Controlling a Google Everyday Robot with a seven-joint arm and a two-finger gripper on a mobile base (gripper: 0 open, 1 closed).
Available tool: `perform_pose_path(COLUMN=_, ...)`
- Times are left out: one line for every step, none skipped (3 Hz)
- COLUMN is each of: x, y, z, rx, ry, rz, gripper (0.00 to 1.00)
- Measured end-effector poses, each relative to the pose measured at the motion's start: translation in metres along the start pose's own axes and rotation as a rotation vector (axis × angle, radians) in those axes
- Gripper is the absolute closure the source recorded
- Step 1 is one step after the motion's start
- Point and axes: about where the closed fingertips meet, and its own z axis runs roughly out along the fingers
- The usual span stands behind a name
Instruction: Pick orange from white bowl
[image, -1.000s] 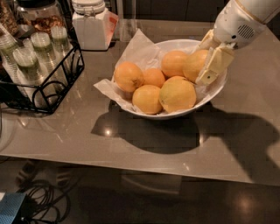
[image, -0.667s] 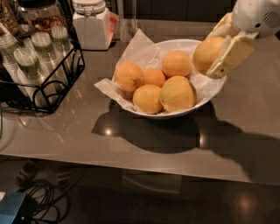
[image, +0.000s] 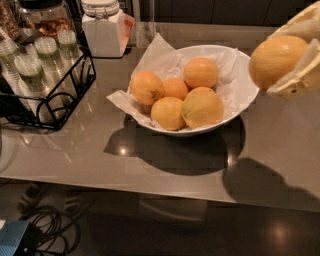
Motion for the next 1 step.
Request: perform_pose_path(x=0.0035, y=0.0027, z=-0.0066, rx=0.011, ry=-0.005, rz=0.015, gripper=1.0)
